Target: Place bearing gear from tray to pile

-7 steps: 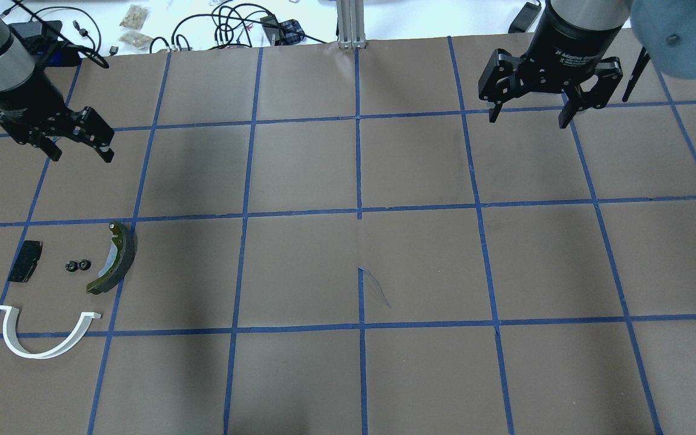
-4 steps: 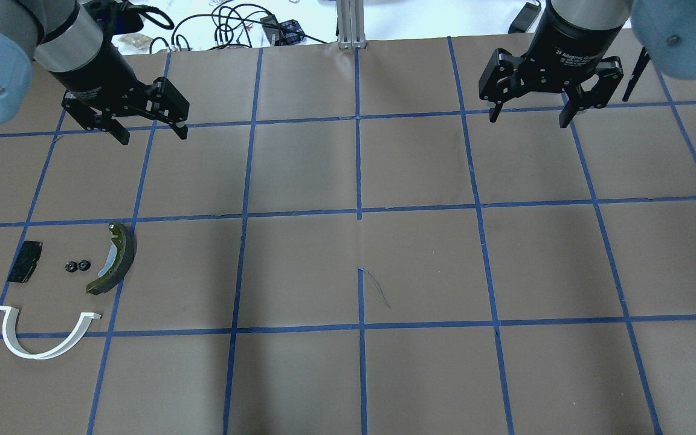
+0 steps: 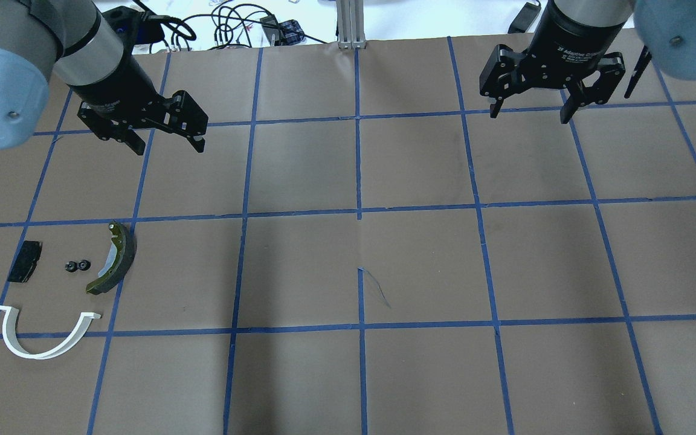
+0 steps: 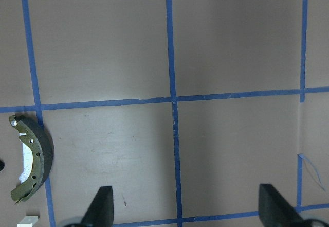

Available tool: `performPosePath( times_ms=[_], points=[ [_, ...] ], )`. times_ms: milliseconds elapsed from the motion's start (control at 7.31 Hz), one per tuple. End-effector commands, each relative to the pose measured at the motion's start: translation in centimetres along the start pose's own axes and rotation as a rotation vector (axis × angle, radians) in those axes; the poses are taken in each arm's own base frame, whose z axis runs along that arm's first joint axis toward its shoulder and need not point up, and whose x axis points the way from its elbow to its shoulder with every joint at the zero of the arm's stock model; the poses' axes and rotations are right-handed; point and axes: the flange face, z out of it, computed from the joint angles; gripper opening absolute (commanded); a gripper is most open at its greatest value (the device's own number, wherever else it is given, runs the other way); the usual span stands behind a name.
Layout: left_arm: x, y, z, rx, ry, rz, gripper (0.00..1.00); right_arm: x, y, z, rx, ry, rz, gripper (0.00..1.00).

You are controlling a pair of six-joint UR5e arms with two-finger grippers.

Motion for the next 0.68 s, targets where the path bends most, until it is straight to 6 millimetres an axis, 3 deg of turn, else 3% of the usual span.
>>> performPosePath(
  times_ms=[0, 274, 547],
  points=[
    [0.1, 0.7, 0.5, -0.006, -0.022, 0.013, 1.0, -0.3, 0.2, 0.0, -0.004, -0.004, 0.004, 1.0],
    [-0.3, 1.6, -0.3, -0.002, -0.029, 0.005, 1.0, -0.5, 0.0, 0.1, 0.002, -0.009, 0.004, 1.0],
    [-0.1, 1.7, -0.3, 0.0, -0.026, 0.007, 1.0, -2.7, 0.7, 0.0, 0.011, -0.007, 0.06, 1.0]
  ],
)
